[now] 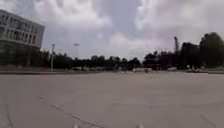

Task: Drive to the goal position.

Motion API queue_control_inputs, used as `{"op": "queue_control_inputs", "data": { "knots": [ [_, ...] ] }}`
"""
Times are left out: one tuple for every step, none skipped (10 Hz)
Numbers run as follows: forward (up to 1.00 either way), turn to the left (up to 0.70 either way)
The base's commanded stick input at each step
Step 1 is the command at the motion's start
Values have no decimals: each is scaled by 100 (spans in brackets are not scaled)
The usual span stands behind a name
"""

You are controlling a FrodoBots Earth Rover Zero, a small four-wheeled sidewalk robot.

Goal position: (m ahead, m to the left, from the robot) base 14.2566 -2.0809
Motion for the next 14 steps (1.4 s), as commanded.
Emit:
{"op": "queue_control_inputs", "data": {
  "knots": [
    [60,15],
    [60,15],
    [60,15],
    [60,15],
    [60,15],
    [60,15],
    [60,15],
    [60,15],
    [60,15],
    [60,13],
    [60,10],
    [60,6],
    [60,2],
    [60,0]
  ]
}}
